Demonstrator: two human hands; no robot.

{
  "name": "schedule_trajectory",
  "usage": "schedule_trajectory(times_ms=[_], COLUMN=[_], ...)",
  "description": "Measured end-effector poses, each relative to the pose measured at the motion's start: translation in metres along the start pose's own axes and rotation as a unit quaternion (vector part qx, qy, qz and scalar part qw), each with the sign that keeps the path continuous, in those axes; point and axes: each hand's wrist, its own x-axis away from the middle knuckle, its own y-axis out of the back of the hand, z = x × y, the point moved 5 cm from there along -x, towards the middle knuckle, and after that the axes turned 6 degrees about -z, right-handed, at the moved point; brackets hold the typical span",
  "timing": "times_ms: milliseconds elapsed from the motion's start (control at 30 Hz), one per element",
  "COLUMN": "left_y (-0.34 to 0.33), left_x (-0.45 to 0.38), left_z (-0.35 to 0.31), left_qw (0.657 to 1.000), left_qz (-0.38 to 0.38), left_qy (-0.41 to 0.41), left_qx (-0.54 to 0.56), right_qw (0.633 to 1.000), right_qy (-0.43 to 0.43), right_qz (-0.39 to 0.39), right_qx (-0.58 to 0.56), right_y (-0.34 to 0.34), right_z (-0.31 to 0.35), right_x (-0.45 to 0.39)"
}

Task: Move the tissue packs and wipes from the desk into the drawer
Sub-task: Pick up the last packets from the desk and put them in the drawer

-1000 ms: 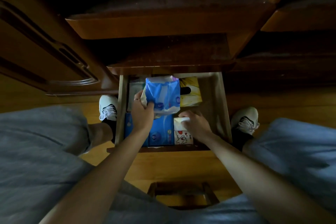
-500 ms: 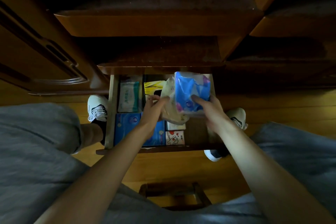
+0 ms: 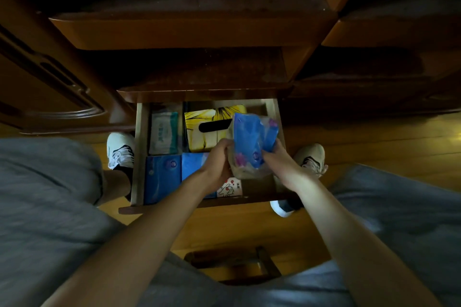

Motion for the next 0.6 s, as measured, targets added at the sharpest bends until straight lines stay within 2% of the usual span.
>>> schedule_trajectory(times_ms=[67,133,167,267,400,467,600], left_y=[-0.009,-0.006,0.001,0.031,0.063,0.069,0.068], left_x=[-0.003,-0.010,-0.013,-0.021,-0.025,-0.025,-0.026], left_z=[0.005,0.007,0.005,-0.002,-0.010,-0.008,0.000], left_qw=[0.995,0.972,0.961,0.936,0.905,0.904,0.919], left_qz=[0.001,-0.066,-0.116,-0.236,-0.343,-0.352,-0.316], left_qy=[-0.022,-0.055,-0.073,-0.134,-0.153,-0.145,-0.130], left_qx=[-0.095,-0.218,-0.242,-0.225,-0.200,-0.193,-0.196], right_qw=[1.000,0.993,0.983,0.942,0.900,0.902,0.917], right_qy=[-0.005,0.007,0.021,0.061,0.079,0.045,-0.031], right_qz=[-0.010,-0.061,-0.092,-0.113,-0.117,-0.128,-0.097], right_qx=[0.026,0.099,0.156,0.309,0.412,0.409,0.386], right_y=[0.009,0.032,0.044,0.054,0.014,-0.002,-0.008], right_z=[-0.006,-0.002,0.001,0.005,-0.012,-0.025,-0.045], right_x=[-0.002,-0.003,-0.003,0.002,0.007,0.004,-0.002])
